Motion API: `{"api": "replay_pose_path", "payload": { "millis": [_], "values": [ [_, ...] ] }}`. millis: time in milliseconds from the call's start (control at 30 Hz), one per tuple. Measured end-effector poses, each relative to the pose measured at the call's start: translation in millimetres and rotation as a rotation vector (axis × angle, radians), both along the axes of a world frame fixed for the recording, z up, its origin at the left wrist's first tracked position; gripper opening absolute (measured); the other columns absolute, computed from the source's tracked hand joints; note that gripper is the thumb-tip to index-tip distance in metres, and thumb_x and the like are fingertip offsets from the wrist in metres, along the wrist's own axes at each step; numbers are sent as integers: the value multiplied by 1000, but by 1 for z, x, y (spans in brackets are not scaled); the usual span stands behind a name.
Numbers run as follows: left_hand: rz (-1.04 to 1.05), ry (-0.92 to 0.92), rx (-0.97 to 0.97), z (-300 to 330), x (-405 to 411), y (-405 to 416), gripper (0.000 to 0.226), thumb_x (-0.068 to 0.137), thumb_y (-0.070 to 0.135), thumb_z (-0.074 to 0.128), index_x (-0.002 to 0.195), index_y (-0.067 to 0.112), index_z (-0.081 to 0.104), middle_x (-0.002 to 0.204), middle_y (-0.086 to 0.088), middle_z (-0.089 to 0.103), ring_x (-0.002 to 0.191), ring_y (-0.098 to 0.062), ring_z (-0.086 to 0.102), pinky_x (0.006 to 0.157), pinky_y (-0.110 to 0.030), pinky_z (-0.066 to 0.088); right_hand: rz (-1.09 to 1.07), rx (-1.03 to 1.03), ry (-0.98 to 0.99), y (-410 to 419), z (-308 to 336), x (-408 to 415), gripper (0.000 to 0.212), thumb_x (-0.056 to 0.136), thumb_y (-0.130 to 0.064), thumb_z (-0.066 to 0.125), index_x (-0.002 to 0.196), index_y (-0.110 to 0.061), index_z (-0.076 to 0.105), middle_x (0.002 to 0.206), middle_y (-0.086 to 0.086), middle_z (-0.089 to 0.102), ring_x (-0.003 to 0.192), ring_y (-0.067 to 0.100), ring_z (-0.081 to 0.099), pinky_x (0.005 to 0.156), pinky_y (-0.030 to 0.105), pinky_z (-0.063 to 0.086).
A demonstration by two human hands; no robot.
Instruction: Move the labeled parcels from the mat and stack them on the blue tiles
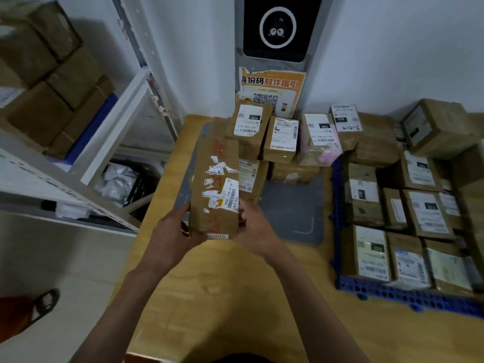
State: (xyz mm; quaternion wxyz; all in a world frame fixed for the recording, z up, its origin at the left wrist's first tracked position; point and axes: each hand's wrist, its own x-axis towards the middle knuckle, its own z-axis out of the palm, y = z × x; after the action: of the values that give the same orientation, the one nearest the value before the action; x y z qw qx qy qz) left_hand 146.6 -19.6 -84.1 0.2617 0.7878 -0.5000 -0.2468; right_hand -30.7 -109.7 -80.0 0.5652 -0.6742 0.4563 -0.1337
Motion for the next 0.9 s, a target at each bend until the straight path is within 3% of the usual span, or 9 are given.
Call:
{"api": "replay_pose_path", "payload": {
  "millis": [67, 167, 233, 333, 667, 900],
  "values": [
    [-25, 9, 19, 2, -16, 8, 76, 65, 27, 89, 131, 27, 53, 100, 11, 65, 69, -3, 62, 61, -31, 56, 6, -27, 38, 11, 3, -23, 69, 80, -14, 73, 140, -27, 43, 129, -4, 48, 127, 20, 39, 102, 41, 46],
    [-67, 20, 51, 4, -45, 19, 80, 65, 29, 89, 135, 26, 49, 106, 10, 64, 70, -1, 62, 63, -29, 56, 19, -32, 105, 26, 10, -60, 81, 76, -7, 71, 144, -29, 32, 114, -13, 38, 121, 20, 38, 94, 30, 44],
    [-100, 23, 69, 6, -67, 25, 81, 65, 32, 89, 135, 27, 47, 109, 14, 62, 72, 0, 61, 64, -29, 55, 31, -55, 155, 35, 13, -85, 83, 74, -5, 70, 145, -22, 30, 118, -12, 41, 123, 22, 39, 97, 32, 43],
    [-129, 41, 69, 7, -104, 31, 79, 62, 34, 90, 129, 30, 47, 112, 18, 59, 72, 0, 61, 64, -29, 54, 18, -25, 193, 44, 20, -123, 85, 76, -6, 72, 147, -18, 28, 134, 3, 50, 122, 24, 50, 96, 38, 48],
    [-240, 84, -9, 23, -228, 37, 98, 60, 37, 89, 141, 45, 33, 124, 19, 53, 68, 1, 63, 56, -14, 45, -32, -28, 224, 61, 35, -249, 84, 81, 0, 71, 148, -21, 25, 133, 6, 51, 113, 25, 55, 87, 46, 55],
    [-246, 68, 19, 16, -291, 52, 103, 62, 40, 88, 147, 40, 28, 134, 12, 53, 68, 2, 63, 69, -28, 53, -81, -18, 181, 79, 31, -314, 84, 78, 2, 73, 146, -20, 29, 130, 3, 54, 112, 20, 56, 86, 40, 56]
  ]
}}
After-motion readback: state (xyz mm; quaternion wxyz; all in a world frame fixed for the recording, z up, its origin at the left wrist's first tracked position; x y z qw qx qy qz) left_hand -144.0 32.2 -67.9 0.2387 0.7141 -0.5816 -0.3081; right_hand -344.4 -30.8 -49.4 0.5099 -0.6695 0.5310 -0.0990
